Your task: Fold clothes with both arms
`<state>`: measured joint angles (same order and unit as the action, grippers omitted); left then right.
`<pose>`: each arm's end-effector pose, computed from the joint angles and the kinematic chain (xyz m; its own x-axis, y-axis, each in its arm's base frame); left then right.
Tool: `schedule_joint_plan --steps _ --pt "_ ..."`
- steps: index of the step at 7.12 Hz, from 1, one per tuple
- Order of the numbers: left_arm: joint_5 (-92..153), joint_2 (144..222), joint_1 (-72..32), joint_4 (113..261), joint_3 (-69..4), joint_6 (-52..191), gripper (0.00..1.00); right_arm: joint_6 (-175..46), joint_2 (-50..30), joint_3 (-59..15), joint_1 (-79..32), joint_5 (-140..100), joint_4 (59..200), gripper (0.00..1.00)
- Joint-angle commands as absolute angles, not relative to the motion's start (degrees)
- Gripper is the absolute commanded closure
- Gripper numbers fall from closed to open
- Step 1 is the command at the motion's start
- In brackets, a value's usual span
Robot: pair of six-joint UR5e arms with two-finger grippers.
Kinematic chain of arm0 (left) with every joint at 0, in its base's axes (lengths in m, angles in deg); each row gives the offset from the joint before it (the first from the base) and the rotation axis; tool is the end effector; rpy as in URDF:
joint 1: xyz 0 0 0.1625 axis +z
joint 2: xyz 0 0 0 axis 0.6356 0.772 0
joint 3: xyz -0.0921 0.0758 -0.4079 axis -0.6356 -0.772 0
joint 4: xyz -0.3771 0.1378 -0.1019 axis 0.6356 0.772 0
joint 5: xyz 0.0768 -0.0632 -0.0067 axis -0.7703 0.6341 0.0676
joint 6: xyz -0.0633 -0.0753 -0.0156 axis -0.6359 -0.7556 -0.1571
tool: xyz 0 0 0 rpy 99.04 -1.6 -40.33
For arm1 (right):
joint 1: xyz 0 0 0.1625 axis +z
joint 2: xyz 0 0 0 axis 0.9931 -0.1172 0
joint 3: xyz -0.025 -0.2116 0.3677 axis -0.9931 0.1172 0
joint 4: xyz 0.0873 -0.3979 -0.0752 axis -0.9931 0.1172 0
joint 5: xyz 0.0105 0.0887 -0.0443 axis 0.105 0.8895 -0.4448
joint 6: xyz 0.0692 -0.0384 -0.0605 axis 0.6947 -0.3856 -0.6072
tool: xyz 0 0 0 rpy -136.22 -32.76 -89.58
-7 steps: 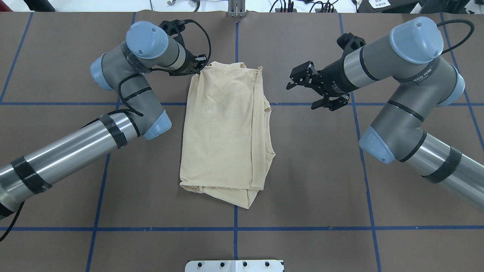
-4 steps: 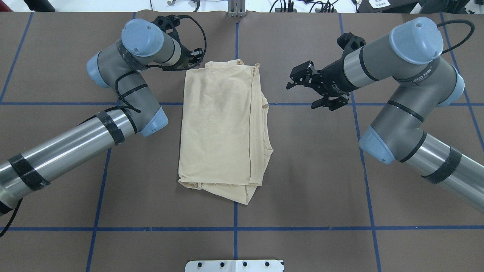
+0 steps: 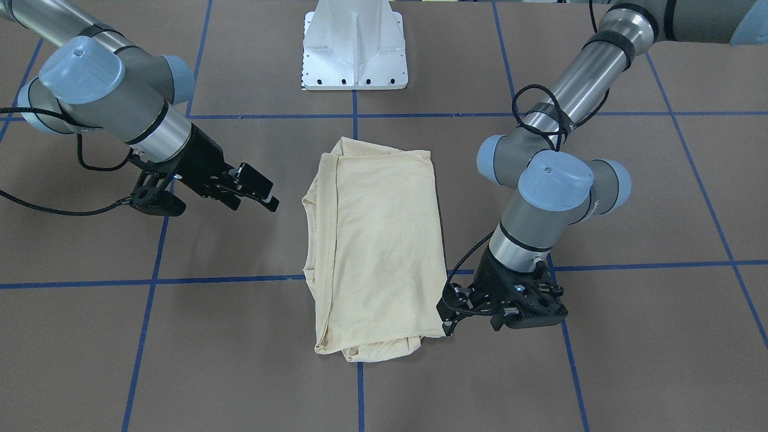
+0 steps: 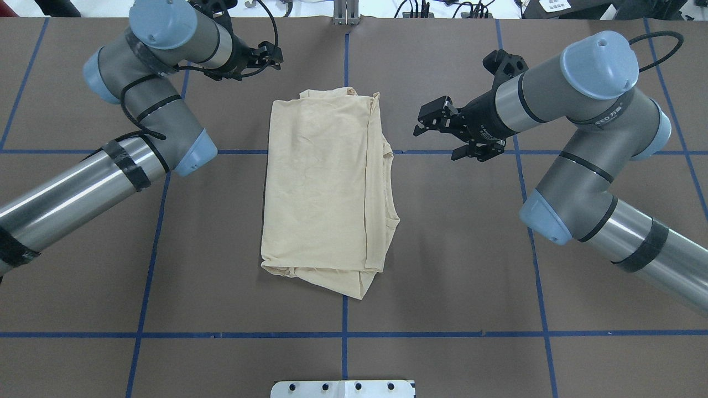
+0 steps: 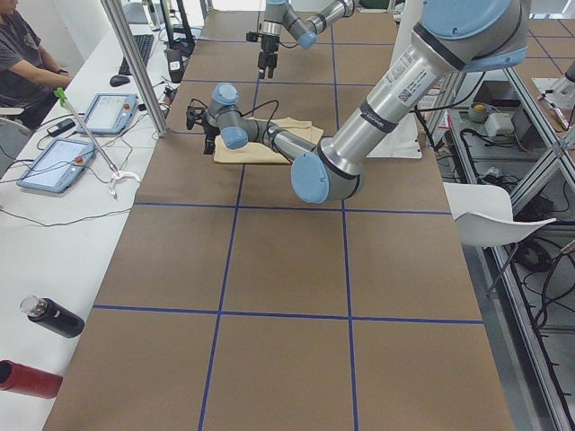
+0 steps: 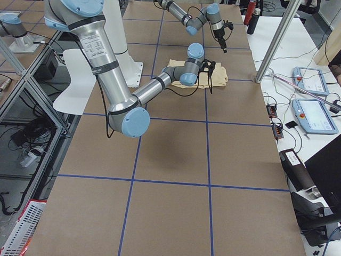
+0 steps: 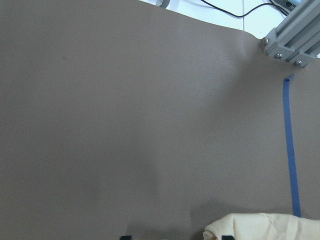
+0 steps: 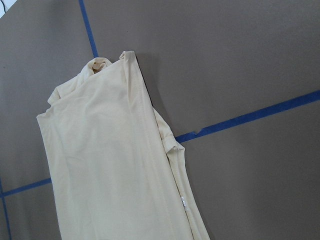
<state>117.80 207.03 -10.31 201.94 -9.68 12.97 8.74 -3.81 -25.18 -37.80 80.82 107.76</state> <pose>0.4302 -0.6654 0.2820 0.4537 -0.0706 -0.8884 0.4164 0.8982 0.1412 -0.3890 -0.5072 0.2735 0.2723 0.2739 0.9224 -0.2369 0.9482 -0.2116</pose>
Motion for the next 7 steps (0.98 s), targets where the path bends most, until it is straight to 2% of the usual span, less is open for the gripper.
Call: schedule_joint_plan --steps 1,3,5,7 --pt "120.94 200.02 -11.77 196.88 -22.34 13.87 0.02 3.64 0.65 -26.06 -44.03 71.99 118.04 0.0" --pt "120.77 195.1 -12.04 187.82 -34.48 18.79 0.01 2.21 2.26 -26.15 -51.86 60.72 120.12 0.0" --pt "120.86 193.23 -12.04 187.52 -36.46 18.98 0.02 -11.6 2.26 -29.37 -58.8 52.98 129.11 0.02" --pt "121.03 192.0 -12.13 187.61 -36.64 18.98 0.01 -22.71 3.83 -29.58 -64.61 45.94 132.95 0.04"
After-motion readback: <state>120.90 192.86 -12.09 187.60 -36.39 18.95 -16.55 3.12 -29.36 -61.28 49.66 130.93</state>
